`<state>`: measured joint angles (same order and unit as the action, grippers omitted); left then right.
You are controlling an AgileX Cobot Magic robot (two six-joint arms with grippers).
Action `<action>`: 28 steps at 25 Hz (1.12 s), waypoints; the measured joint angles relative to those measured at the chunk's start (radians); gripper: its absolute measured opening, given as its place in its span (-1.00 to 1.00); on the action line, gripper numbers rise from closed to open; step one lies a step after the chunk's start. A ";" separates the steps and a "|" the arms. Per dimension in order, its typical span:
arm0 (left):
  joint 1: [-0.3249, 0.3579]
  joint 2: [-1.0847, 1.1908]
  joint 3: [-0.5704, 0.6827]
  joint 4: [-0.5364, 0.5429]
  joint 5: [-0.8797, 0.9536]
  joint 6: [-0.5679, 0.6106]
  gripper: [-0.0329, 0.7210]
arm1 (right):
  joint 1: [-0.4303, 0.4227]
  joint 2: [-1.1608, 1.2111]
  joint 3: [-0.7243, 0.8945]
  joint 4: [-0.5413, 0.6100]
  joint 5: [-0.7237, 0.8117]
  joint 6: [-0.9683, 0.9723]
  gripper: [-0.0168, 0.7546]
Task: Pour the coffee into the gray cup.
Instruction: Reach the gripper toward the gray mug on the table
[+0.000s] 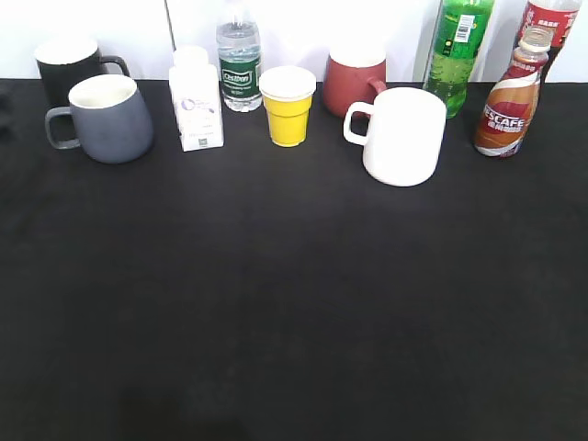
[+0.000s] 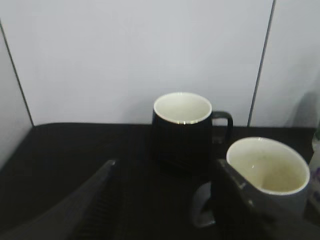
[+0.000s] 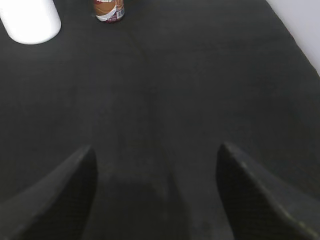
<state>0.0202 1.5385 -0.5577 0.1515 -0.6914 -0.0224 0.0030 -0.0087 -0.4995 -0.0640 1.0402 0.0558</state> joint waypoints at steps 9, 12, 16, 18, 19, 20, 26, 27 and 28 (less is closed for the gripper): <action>0.000 0.397 -0.108 0.032 -0.275 0.000 0.06 | 0.000 0.000 0.000 0.000 0.000 0.000 0.54; 0.000 0.473 -0.202 0.029 -0.272 0.000 0.06 | 0.000 0.000 0.000 0.000 0.000 0.000 0.54; 0.000 0.547 -0.297 0.028 -0.273 0.000 0.03 | 0.000 0.000 0.000 0.000 0.001 0.000 0.54; 0.000 0.588 -0.339 0.029 -0.285 -0.002 -0.11 | 0.000 0.000 0.000 0.000 0.001 0.000 0.54; 0.000 0.592 -0.348 0.036 -0.289 -0.003 -0.15 | 0.000 0.000 0.000 0.000 0.001 0.000 0.54; 0.000 0.594 -0.354 0.045 -0.289 -0.003 -0.18 | 0.000 0.000 0.000 0.000 0.001 0.000 0.54; 0.001 0.598 -0.361 0.091 -0.288 -0.005 -0.72 | 0.000 0.000 0.000 0.000 0.000 0.000 0.54; 0.001 0.598 -0.361 0.091 -0.288 -0.005 -0.72 | 0.000 0.000 0.000 0.000 0.000 0.000 0.54; 0.001 0.598 -0.361 0.091 -0.287 -0.005 -0.72 | 0.000 0.000 0.000 0.000 0.000 0.000 0.54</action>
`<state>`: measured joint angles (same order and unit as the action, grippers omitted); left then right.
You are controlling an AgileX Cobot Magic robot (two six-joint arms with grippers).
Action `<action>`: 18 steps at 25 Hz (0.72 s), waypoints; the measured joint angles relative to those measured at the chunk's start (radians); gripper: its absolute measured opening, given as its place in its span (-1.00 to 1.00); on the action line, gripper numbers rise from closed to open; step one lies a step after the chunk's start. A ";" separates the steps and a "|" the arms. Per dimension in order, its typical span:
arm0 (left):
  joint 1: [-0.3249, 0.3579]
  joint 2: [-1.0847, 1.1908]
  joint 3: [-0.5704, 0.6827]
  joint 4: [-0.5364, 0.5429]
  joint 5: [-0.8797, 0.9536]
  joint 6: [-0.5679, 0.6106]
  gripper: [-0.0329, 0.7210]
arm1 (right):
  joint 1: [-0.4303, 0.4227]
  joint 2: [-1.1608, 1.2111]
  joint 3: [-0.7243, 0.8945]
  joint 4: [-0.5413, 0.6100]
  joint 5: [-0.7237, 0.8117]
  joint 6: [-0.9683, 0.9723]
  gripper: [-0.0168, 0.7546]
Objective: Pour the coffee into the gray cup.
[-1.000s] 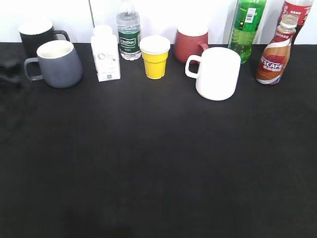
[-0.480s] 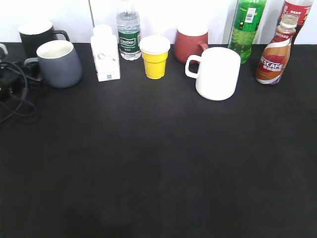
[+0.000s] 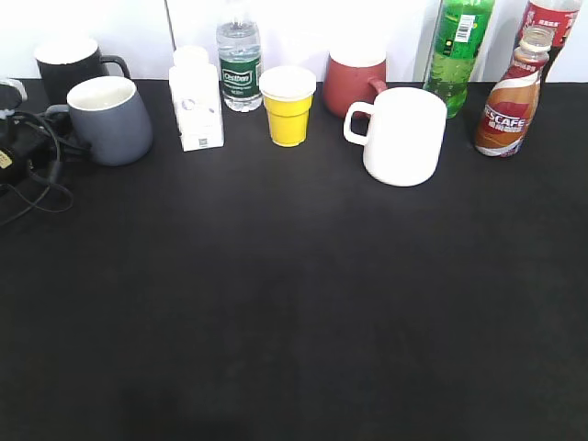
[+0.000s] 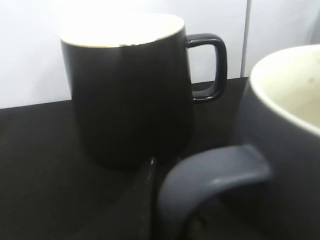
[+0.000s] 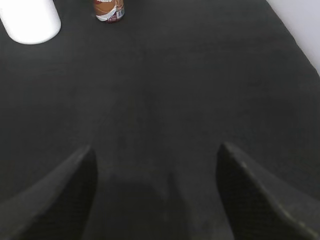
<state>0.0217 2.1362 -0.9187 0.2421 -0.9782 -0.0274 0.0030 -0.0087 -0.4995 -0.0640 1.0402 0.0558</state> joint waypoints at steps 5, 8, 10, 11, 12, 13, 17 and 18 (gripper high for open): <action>0.000 -0.111 0.073 0.012 0.053 0.008 -0.75 | 0.000 0.000 0.000 -0.004 0.000 0.000 0.54; 0.000 -0.231 0.194 0.012 0.061 0.008 -0.75 | 0.000 0.000 0.000 -0.012 0.000 0.000 0.54; 0.000 -0.352 0.300 0.013 0.066 0.008 -0.75 | 0.000 0.000 0.000 -0.013 0.000 0.000 0.54; 0.000 -0.417 0.348 0.018 0.066 0.007 -0.75 | 0.000 0.000 0.000 -0.013 0.000 0.000 0.54; 0.000 -0.482 0.396 0.025 0.066 -0.012 -0.75 | 0.000 0.000 0.000 -0.013 0.000 0.000 0.54; 0.000 -0.535 0.433 0.049 0.066 -0.038 -0.75 | 0.000 0.000 0.000 -0.013 0.000 0.000 0.54; 0.000 -0.662 0.493 0.236 0.056 -0.159 -0.75 | 0.000 0.000 -0.009 -0.013 -0.016 0.003 0.54; 0.000 -0.664 0.493 0.279 0.033 -0.200 -0.75 | 0.001 0.002 -0.019 -0.013 -0.086 0.003 0.54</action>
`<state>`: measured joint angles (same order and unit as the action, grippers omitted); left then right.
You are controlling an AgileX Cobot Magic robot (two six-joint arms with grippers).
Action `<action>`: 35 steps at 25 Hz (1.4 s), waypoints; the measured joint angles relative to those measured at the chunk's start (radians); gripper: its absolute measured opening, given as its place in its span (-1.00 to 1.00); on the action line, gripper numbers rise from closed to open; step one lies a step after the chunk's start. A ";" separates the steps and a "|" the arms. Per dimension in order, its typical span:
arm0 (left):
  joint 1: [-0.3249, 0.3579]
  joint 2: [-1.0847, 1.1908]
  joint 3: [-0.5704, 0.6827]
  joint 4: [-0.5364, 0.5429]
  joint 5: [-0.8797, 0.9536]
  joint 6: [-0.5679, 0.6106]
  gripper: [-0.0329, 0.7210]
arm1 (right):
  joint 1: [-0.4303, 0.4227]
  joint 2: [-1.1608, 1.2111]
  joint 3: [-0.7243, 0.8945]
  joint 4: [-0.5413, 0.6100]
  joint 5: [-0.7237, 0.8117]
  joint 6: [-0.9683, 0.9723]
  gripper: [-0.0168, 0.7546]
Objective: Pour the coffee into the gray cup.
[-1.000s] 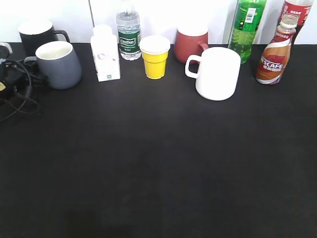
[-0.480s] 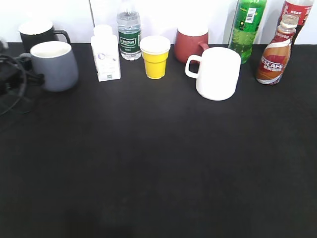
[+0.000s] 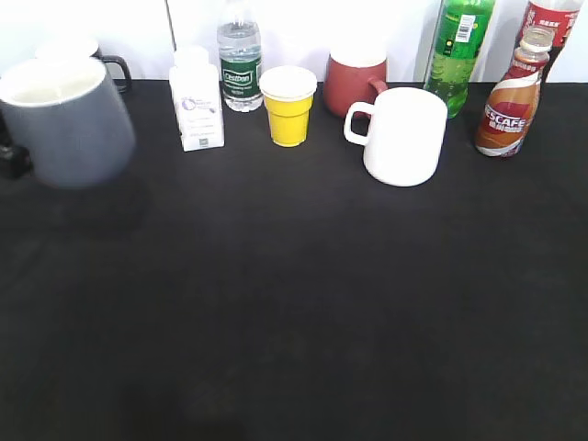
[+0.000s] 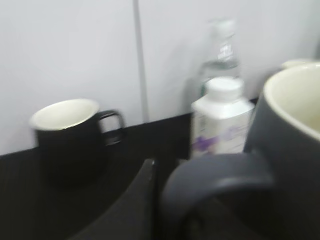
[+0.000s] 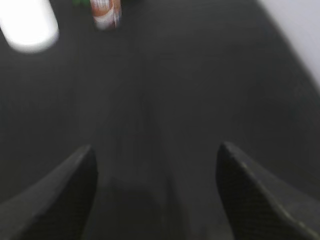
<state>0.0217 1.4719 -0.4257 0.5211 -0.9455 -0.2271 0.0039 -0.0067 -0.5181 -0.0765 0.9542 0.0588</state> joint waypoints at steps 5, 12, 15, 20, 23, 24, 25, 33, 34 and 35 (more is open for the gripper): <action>-0.091 -0.004 0.000 0.092 -0.019 -0.026 -0.75 | 0.000 0.268 0.136 0.000 -0.607 0.001 0.54; -0.224 0.024 0.000 0.101 -0.019 -0.028 -0.75 | 0.000 0.991 0.197 -0.003 -1.458 0.002 0.54; -0.236 0.041 0.000 0.102 -0.021 -0.028 -0.75 | 0.000 1.301 0.197 -0.002 -1.765 0.002 0.54; -0.237 0.041 0.000 0.102 -0.021 -0.028 -0.75 | 0.000 1.689 0.084 -0.053 -1.958 0.004 0.54; -0.237 0.041 0.000 0.102 -0.021 -0.028 -0.75 | 0.000 1.824 -0.006 -0.063 -1.958 0.004 0.58; -0.237 0.041 0.000 0.102 -0.021 -0.028 -0.75 | 0.000 1.851 -0.031 -0.063 -1.958 0.011 0.68; -0.237 0.041 0.000 0.102 -0.021 -0.028 -0.75 | 0.000 1.875 -0.057 -0.063 -1.964 0.024 0.75; -0.237 0.041 0.000 0.102 -0.021 -0.028 -0.75 | 0.000 2.075 -0.256 -0.072 -2.022 0.053 0.78; -0.237 0.041 0.000 0.102 -0.021 -0.028 -0.75 | 0.000 2.100 -0.278 -0.073 -2.024 0.053 0.78; -0.237 0.041 0.000 0.102 -0.021 -0.028 -0.75 | 0.000 2.122 -0.302 -0.074 -2.024 0.053 0.78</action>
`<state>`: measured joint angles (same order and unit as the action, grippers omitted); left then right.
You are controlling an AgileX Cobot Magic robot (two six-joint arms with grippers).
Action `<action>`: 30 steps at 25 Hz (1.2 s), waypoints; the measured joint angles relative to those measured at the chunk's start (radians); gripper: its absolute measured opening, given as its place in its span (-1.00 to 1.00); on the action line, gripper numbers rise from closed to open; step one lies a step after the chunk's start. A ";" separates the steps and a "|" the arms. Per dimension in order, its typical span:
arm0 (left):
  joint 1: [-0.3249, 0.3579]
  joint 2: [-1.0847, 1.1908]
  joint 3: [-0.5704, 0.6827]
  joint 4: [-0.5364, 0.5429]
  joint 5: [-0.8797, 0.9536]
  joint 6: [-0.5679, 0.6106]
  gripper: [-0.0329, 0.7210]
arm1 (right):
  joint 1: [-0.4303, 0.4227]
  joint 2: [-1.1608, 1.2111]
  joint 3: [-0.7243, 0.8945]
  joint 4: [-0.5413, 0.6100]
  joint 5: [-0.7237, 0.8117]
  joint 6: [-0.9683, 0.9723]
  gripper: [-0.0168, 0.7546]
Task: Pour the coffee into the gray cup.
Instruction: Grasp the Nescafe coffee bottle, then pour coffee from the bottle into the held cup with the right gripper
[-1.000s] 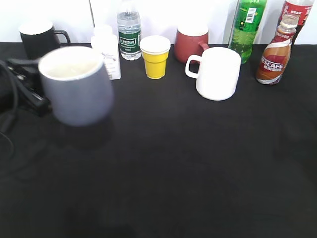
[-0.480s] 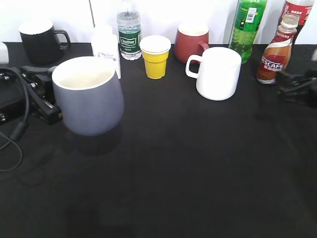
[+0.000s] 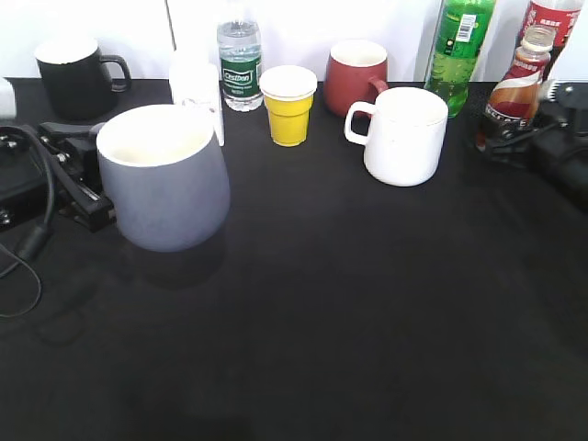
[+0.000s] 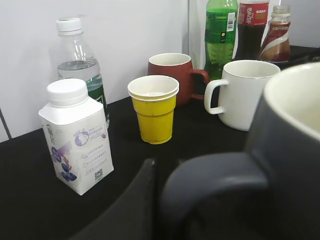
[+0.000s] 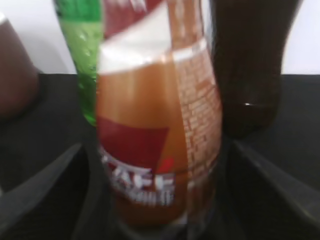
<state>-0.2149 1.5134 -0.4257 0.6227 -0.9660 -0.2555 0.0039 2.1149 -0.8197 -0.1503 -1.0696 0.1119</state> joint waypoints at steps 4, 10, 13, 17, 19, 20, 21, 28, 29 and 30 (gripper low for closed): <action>0.000 0.000 0.000 0.000 0.000 0.000 -0.75 | 0.000 0.066 -0.081 -0.003 -0.006 0.005 0.76; 0.000 0.000 0.000 0.000 0.000 0.000 -0.75 | 0.000 0.133 -0.147 -0.061 -0.010 0.045 0.63; 0.000 0.000 0.000 0.000 0.000 0.000 -0.75 | 0.000 0.134 -0.154 -0.065 -0.018 0.047 0.59; 0.000 0.000 0.000 0.000 0.000 0.000 -0.75 | 0.000 0.134 -0.154 -0.069 -0.021 0.046 0.44; 0.000 0.000 0.000 0.000 0.000 0.000 -0.75 | 0.000 0.134 -0.154 -0.069 -0.022 0.044 0.44; 0.000 0.000 0.000 0.000 0.000 0.000 -0.75 | 0.000 0.135 -0.154 -0.069 -0.030 0.044 0.44; 0.000 0.000 0.000 0.000 0.000 0.000 -0.75 | 0.000 0.136 -0.145 -0.071 -0.057 0.044 0.43; 0.000 0.000 0.000 0.000 0.000 0.000 -0.75 | 0.000 -0.055 0.019 -0.076 -0.096 0.035 0.43; 0.000 0.000 0.000 0.002 0.000 0.000 -0.75 | 0.000 -0.117 0.045 -0.085 -0.096 0.035 0.43; 0.000 0.000 0.000 0.004 -0.006 0.000 -0.75 | 0.000 -0.178 0.073 -0.108 -0.097 0.033 0.43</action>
<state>-0.2149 1.5134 -0.4257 0.6270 -0.9724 -0.2555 0.0039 1.9365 -0.7462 -0.2580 -1.1670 0.1445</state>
